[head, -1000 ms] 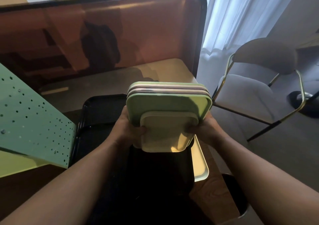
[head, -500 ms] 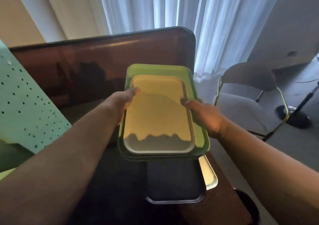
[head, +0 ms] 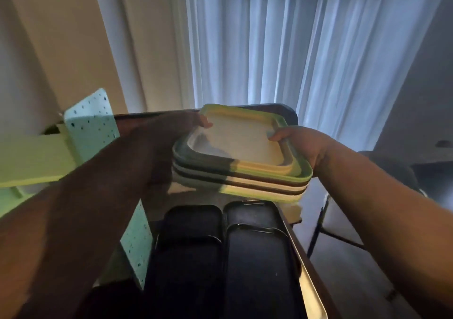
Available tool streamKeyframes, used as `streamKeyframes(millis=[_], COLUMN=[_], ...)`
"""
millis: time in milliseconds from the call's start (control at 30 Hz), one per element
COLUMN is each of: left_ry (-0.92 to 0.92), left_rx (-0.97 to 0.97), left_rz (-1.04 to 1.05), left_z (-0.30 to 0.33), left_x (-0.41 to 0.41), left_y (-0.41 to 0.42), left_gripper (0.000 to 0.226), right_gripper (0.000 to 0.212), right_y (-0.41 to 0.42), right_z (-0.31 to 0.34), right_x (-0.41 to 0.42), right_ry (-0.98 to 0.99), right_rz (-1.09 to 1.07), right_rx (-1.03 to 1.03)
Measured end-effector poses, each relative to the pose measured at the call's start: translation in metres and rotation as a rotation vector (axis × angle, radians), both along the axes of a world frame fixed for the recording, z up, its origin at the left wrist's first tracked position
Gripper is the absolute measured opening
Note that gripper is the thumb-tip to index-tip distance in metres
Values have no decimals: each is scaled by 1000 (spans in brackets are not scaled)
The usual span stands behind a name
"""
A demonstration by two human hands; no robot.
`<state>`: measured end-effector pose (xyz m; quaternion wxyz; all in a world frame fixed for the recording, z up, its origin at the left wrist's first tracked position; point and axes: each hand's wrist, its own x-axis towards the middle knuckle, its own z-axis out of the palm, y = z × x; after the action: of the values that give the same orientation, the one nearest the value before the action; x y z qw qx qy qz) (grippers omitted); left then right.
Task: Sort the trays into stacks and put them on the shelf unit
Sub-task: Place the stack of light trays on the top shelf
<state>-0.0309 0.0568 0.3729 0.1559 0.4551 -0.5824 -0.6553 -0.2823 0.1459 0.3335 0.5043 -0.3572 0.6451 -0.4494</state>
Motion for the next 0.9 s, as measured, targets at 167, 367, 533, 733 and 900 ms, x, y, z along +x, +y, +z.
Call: streamKeyframes(millis=[167,367,533,733,900], left_ry=[-28,-96,-85,-146,-244], left_rx=[-315,-280,-316,-323,-378], left_rz=[171,281,349,394,491], left_z=[34,93,135,165,173], left_x=[19,55,119,214,290], left_y=[5,10,15,6,-18], left_gripper=[29,66,37,27,24], right_gripper=[21,18,18,53,60], right_y=[-6,2,-9,-49,-91], right_z=[56,120,161,183,190], right_x=[12,47,105,203,286], right_ry=[86,40,37,127,167], right_rz=[58,108,162,262,310], right_rx=[-18,-99,-184,-251,-251])
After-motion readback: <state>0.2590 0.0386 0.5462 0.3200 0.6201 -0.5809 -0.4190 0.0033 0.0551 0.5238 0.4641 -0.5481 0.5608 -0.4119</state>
